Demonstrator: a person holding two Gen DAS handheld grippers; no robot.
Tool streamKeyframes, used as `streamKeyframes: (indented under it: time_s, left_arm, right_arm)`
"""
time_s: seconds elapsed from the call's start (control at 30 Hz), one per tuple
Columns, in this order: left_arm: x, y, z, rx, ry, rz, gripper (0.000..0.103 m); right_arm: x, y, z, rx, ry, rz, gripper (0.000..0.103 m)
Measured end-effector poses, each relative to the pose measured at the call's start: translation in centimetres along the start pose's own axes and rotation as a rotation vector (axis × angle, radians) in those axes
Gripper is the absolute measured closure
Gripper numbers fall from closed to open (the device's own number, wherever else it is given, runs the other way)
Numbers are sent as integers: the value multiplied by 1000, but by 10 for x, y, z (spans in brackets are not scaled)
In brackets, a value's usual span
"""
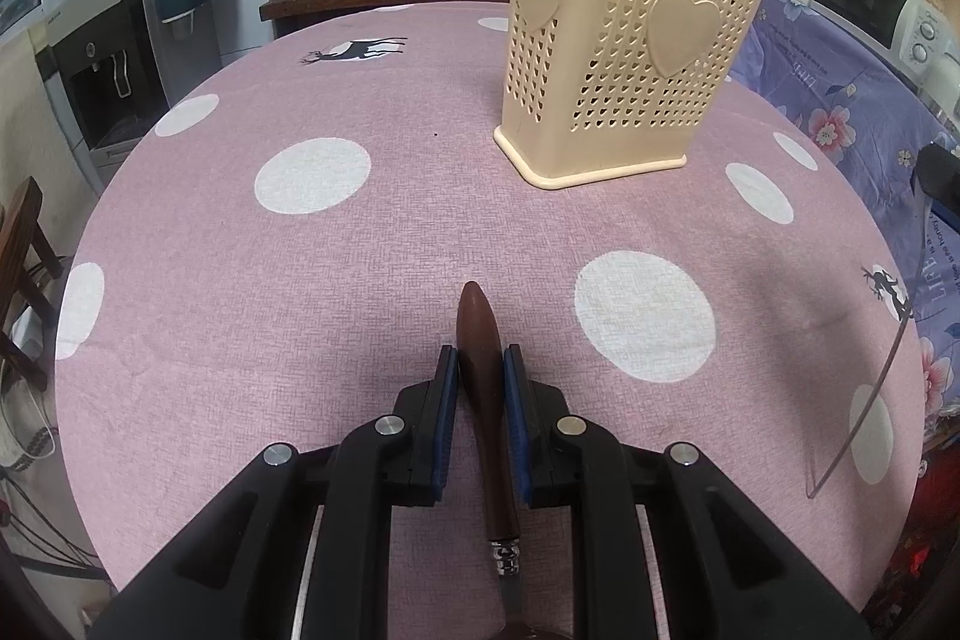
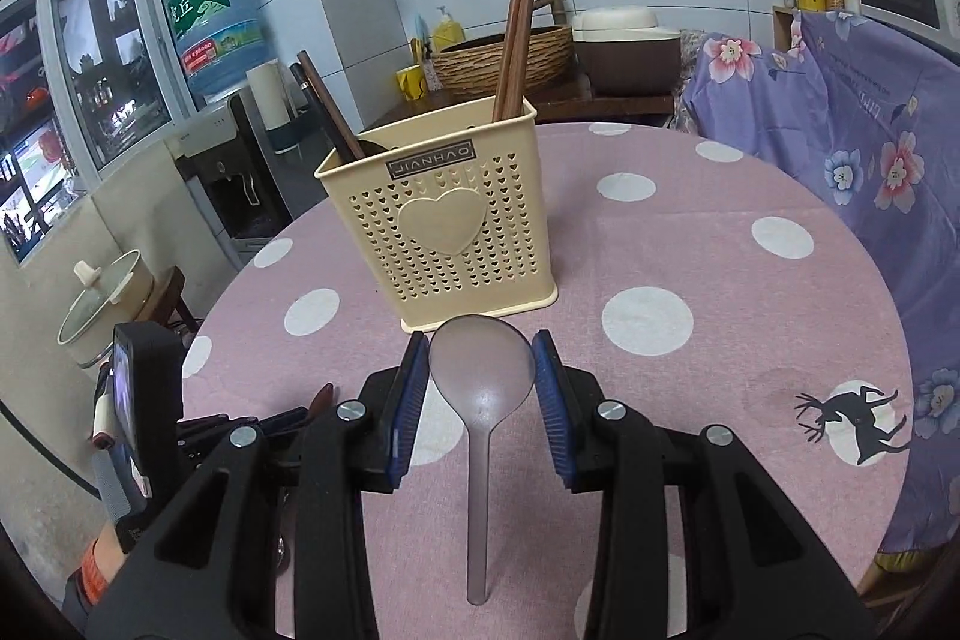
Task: Organize utensils
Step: 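Lift both spoons and carry them toward the cream holder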
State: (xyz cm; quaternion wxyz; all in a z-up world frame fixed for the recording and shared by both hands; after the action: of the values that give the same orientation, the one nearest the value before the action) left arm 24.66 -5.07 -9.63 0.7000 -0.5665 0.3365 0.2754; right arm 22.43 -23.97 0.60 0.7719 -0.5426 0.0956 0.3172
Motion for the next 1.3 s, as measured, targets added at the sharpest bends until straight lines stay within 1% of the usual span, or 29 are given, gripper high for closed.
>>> streamKeyframes:
  time_s: [0.4, 0.5, 0.63, 0.83, 0.97, 1.07, 1.3]
  left_arm:
    - [2, -4, 2, -15, 16, 8, 87]
    - [-5, -11, 3, -22, 16, -16, 87]
    - [-21, -24, 7, -49, 24, -67, 87]
    - [-64, -38, 12, -86, 45, -184, 87]
    - [-85, -41, 16, -111, 64, -236, 87]
    - [-90, -42, 16, -118, 67, -254, 87]
    - [-84, -47, 18, -140, 82, -245, 87]
  right_arm:
    - [-8, 5, 4, -23, 4, -15, 67]
    - [-9, 5, 4, -20, 1, -18, 67]
    - [-12, 4, 5, -25, -3, -27, 67]
    - [-18, 0, 4, -25, -9, -54, 67]
    - [-21, -2, 6, -34, -18, -67, 67]
    - [-21, -3, 9, -40, -28, -68, 67]
    - [-20, -5, 10, -48, -32, -66, 67]
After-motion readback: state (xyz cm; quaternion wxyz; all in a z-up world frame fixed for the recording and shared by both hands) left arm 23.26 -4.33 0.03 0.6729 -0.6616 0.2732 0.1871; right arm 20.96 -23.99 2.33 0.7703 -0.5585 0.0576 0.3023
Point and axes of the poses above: each gripper's, at about its wrist camera, not at the fingertips, and x roughly the way its jaws point, z to its left, y to its underside, the point moved 5 cm from there along x, roughly the way its jaws point, and after that the axes turned 15 degrees about -y, right-handed, at the moved point
